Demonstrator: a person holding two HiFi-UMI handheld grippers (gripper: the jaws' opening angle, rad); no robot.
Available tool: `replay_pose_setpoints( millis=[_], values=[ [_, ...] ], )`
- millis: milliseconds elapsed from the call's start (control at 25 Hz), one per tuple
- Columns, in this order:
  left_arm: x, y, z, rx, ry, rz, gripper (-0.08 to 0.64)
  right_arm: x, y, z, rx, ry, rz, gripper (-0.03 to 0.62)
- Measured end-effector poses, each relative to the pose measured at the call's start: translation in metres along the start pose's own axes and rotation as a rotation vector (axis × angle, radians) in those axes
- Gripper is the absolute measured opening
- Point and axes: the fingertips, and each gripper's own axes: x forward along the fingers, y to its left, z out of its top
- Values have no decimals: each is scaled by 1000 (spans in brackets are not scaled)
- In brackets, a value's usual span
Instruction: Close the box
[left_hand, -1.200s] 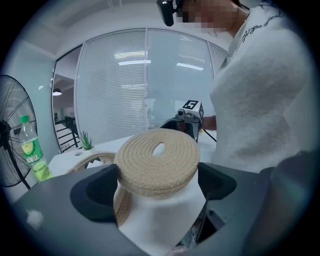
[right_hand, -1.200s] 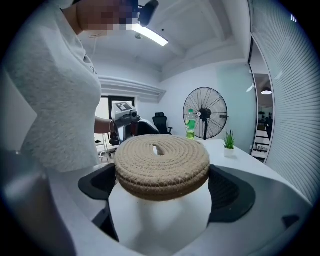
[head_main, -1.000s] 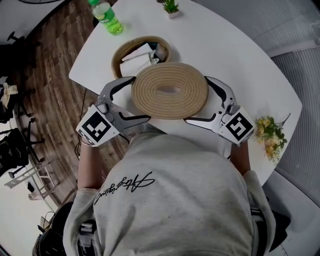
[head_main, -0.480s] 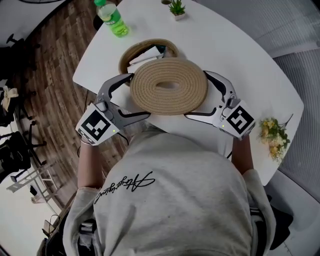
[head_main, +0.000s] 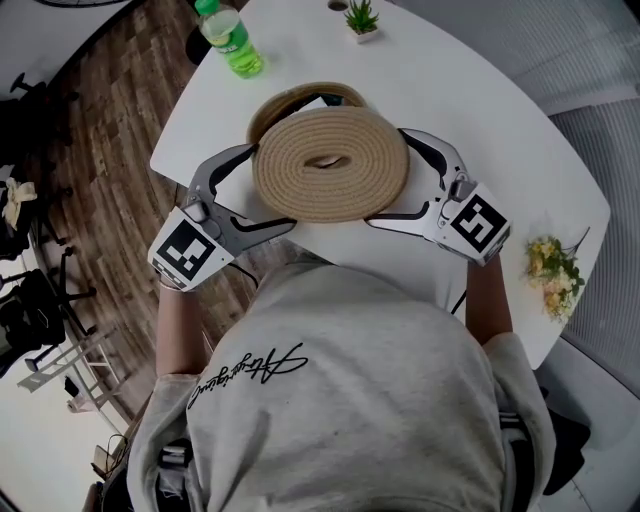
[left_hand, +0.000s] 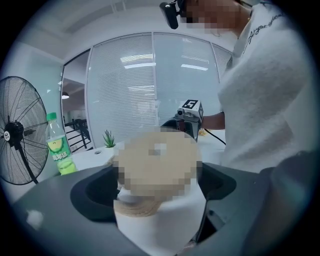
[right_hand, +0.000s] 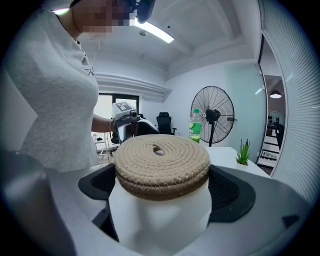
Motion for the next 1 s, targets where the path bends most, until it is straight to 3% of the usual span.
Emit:
replay_pose_setpoints(
  millis=[1000],
  values=[
    [-6,33,-26,-41,2,116,496,44,-31,-1,-69,50,99,584]
  ],
)
